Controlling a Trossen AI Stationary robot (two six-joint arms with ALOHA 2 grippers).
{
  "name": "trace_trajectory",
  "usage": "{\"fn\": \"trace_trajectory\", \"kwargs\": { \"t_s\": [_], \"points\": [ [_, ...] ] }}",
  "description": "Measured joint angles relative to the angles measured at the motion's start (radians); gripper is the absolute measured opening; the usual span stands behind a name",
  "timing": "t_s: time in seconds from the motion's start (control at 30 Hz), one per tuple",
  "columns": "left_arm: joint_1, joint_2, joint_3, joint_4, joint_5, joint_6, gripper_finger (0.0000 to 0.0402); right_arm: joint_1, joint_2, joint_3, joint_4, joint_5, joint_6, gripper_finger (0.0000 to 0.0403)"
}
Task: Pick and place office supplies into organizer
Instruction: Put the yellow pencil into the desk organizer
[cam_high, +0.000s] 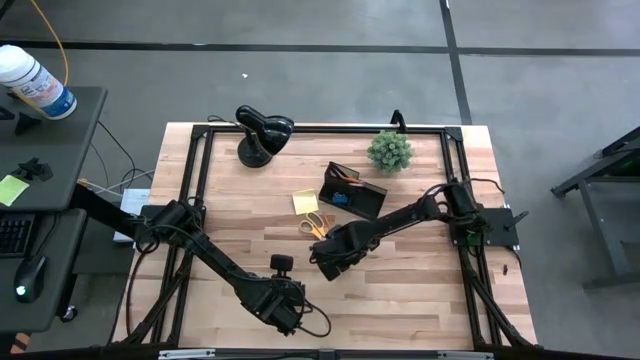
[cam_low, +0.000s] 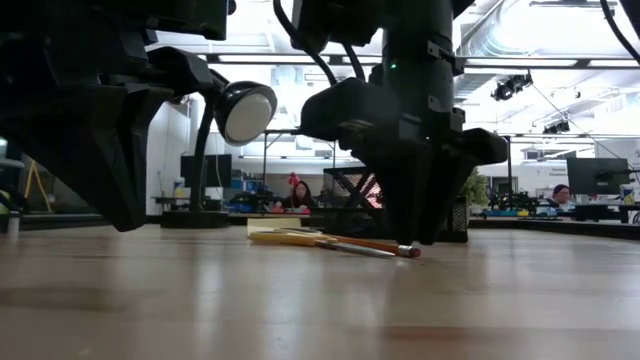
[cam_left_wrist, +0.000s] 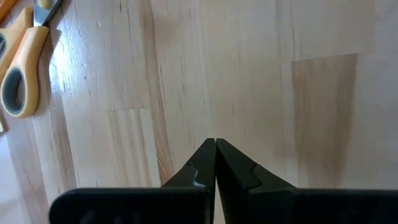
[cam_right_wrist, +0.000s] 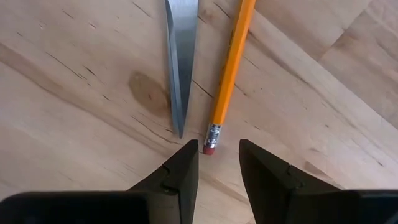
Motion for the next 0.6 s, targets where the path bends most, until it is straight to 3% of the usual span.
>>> {"fn": "trace_trajectory", "kwargs": {
  "t_s": [0.6],
  "points": [
    [0.000,0.000,0.000,0.001,-0.008,0.001,0.0000,0.000,0.000,0.000,0.005,0.000,0.016,0.0098]
  ]
}}
